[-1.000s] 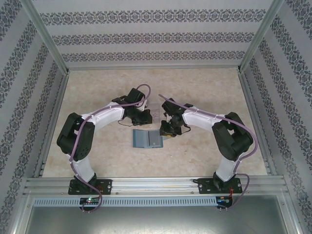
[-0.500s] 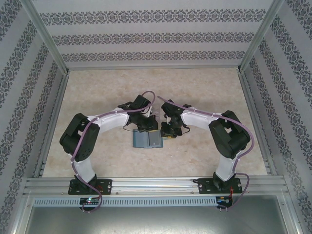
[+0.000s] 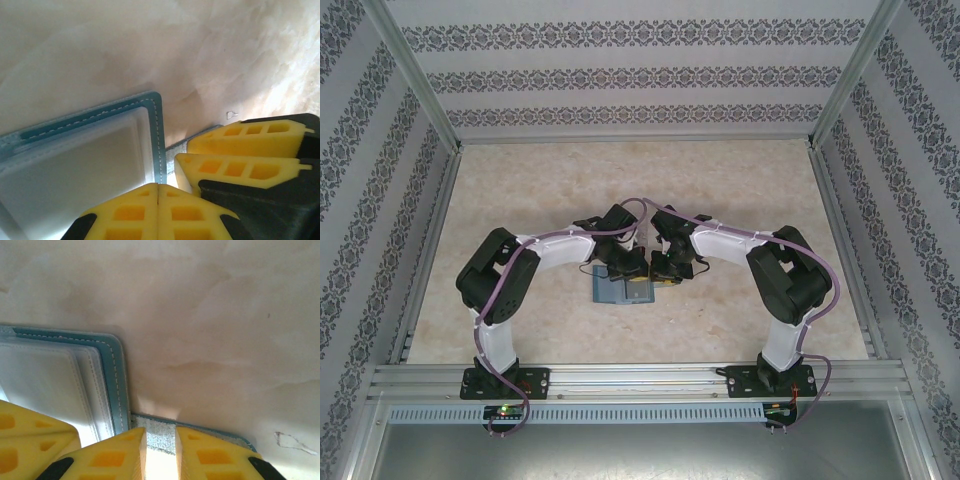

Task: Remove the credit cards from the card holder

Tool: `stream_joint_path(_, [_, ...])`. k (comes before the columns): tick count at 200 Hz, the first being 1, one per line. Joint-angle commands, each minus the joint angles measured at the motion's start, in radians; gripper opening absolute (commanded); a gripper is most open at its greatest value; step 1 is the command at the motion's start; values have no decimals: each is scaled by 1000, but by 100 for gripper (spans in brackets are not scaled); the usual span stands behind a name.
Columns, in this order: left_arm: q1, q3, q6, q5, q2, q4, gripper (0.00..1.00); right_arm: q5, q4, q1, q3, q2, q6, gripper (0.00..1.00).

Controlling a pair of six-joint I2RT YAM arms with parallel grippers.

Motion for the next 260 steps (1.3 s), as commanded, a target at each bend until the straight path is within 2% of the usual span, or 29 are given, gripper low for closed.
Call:
stream_joint_path(1, [-12, -7, -7, 15, 27, 3, 7, 12, -9, -4, -16, 14, -13, 23])
stream_joint_path(85, [-18, 8, 59, -64, 29, -143, 8, 13, -15, -6, -9, 19, -13, 23])
stream_joint_path(219, [-38, 58, 102, -157, 6, -263, 9, 10, -20, -7, -3, 20, -17, 24])
stream_joint_path(260, [-38, 75, 122, -214, 7, -326, 16, 11, -20, -6, -1, 23, -18, 24])
